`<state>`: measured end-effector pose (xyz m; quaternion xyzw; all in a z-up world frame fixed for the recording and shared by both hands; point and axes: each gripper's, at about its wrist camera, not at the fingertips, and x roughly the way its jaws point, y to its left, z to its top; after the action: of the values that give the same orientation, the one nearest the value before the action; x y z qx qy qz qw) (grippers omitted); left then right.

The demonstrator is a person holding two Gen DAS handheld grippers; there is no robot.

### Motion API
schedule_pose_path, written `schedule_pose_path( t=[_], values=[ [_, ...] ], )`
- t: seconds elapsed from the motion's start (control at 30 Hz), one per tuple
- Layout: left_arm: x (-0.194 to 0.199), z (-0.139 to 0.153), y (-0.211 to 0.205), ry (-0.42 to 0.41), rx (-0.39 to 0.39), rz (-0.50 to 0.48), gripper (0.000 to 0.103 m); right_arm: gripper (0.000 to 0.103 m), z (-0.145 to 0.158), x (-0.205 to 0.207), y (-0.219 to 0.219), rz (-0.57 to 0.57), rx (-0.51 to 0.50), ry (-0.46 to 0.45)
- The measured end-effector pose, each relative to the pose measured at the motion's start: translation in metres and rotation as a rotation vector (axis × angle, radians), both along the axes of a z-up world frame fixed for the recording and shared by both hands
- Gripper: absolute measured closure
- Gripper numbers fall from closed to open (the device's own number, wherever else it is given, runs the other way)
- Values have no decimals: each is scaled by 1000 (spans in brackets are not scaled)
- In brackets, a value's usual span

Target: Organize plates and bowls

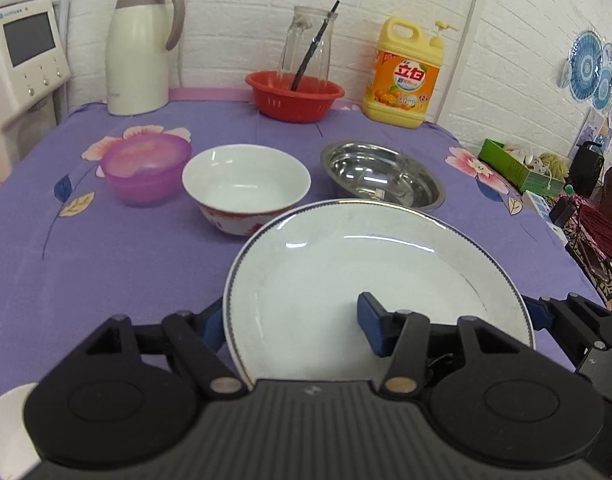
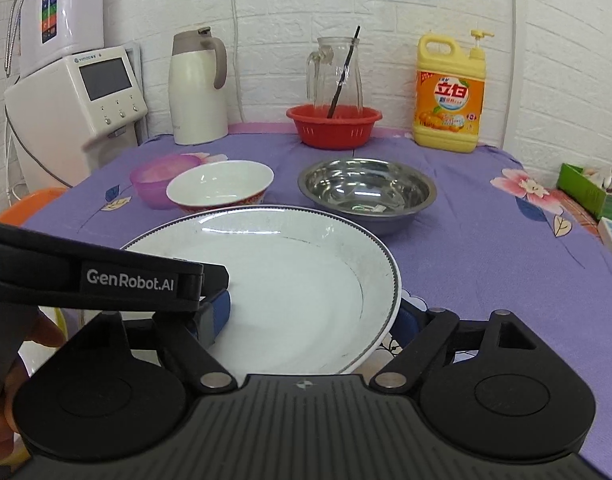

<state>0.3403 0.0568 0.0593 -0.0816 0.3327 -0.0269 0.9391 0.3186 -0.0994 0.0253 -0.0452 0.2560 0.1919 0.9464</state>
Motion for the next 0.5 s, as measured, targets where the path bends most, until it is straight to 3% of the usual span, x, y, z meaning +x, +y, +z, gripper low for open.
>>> schedule_pose_path(
  t=[0.27,0.5],
  values=[
    [-82,13,50,-68,23,93,50,0,19,-54,32,92,35,-66],
    [-150,-14,99,-34,69,254,50,0,2,-96,88,268,39,-18]
  ],
)
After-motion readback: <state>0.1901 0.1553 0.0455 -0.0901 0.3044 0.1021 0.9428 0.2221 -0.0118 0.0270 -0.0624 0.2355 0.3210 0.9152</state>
